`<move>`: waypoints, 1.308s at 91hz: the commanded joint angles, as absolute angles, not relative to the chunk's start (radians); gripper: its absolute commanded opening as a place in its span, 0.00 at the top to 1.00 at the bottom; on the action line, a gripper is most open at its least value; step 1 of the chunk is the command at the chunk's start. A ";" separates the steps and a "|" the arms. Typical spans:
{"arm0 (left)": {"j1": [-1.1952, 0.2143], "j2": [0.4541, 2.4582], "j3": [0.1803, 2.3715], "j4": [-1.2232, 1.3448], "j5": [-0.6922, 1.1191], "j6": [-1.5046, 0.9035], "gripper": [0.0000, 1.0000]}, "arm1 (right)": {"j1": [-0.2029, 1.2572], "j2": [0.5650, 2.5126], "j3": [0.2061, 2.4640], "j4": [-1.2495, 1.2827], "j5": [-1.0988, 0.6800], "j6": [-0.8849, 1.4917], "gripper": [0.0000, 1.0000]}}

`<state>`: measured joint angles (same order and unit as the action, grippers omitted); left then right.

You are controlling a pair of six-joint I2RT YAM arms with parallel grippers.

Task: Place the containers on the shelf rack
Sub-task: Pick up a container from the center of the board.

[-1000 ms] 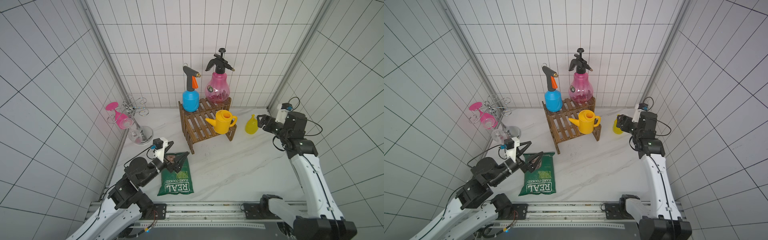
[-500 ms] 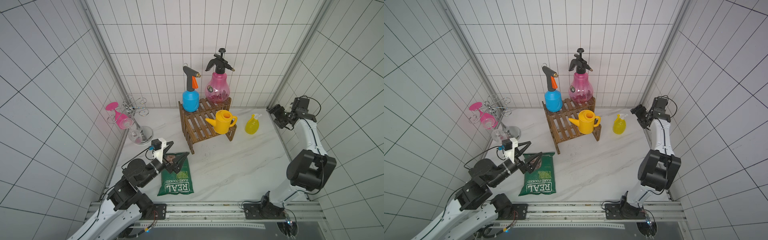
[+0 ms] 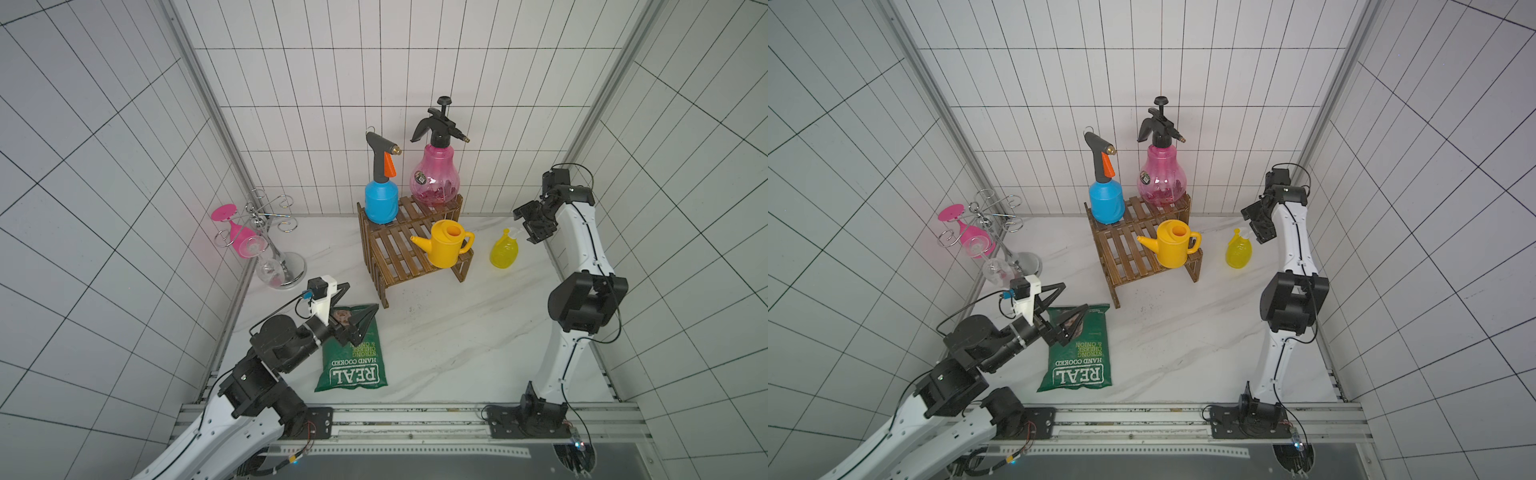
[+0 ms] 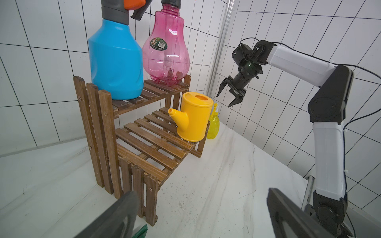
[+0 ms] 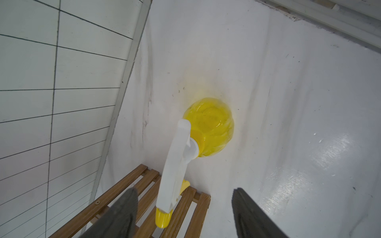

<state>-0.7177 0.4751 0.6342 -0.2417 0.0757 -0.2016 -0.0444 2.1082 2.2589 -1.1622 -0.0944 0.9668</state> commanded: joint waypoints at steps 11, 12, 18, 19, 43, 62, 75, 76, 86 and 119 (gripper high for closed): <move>-0.713 0.469 0.638 -0.227 0.084 -0.187 0.02 | -0.041 2.219 2.395 -1.246 -0.088 0.987 0.29; -0.713 0.468 0.638 -0.227 0.084 -0.187 0.02 | -0.041 2.223 2.398 -1.246 -0.091 0.986 0.29; -0.714 0.467 0.641 -0.231 0.084 -0.188 0.02 | -0.041 2.241 2.409 -1.232 -0.106 0.983 0.28; -0.714 0.467 0.641 -0.232 0.084 -0.187 0.02 | -0.040 2.245 2.408 -1.229 -0.109 0.983 0.28; -0.713 0.472 0.656 -0.246 0.087 -0.190 0.02 | -0.036 2.298 2.420 -1.214 -0.148 0.980 0.35; -0.714 0.472 0.664 -0.254 0.090 -0.189 0.02 | -0.035 2.226 2.343 -1.204 -0.141 0.929 0.64; -0.714 0.484 0.662 -0.245 0.102 -0.186 0.02 | -0.043 2.103 2.189 -1.174 -0.132 0.908 0.79; -0.714 0.486 0.662 -0.245 0.105 -0.187 0.02 | -0.044 2.092 2.177 -1.171 -0.133 0.907 0.79; -0.714 0.513 0.664 -0.224 0.140 -0.179 0.02 | -0.049 1.971 2.005 -1.133 -0.146 0.907 0.85; -0.929 0.751 0.668 -0.081 0.150 0.145 0.04 | -0.028 1.429 1.445 -1.102 -0.180 0.941 0.92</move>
